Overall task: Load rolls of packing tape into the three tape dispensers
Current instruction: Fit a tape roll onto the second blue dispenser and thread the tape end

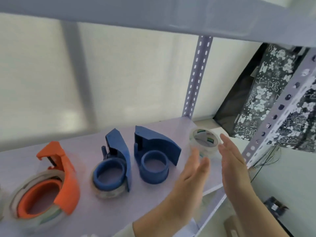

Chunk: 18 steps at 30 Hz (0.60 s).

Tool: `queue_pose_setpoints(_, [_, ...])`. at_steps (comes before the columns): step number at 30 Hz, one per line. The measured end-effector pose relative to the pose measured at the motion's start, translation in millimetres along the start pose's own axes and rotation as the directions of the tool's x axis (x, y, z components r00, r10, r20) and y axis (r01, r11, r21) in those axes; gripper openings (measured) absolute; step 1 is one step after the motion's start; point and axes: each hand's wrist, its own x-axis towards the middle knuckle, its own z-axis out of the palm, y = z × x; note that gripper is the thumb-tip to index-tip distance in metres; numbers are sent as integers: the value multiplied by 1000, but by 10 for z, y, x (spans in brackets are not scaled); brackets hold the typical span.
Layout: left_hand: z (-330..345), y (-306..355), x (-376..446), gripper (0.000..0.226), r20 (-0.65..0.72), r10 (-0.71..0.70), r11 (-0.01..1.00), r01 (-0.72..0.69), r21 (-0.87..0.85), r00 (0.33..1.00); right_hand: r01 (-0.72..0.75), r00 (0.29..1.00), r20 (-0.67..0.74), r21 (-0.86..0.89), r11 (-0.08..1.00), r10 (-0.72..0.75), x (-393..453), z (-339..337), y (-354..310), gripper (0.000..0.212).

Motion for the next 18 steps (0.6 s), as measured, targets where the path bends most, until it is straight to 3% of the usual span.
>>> queue_pose_setpoints(4, [166,-106,431,83,-103,-92,982,107,157,990,-66,998,4,-105,992,67,283,-109,115,45])
queue_pose_setpoints(9, [213,-278,800,78,-258,-127,972,172,158,958,-129,989,57,-88,988,134,521,-154,208,54])
queue_pose_setpoints(13, [192,-375,969,77,-331,-91,994,108,31,939,-146,985,80,-59,987,151,687,-156,296,54])
queue_pose_setpoints(18, [191,-372,970,86,-360,-39,999,50,19,932,-110,994,-2,-26,994,110,621,-157,205,30])
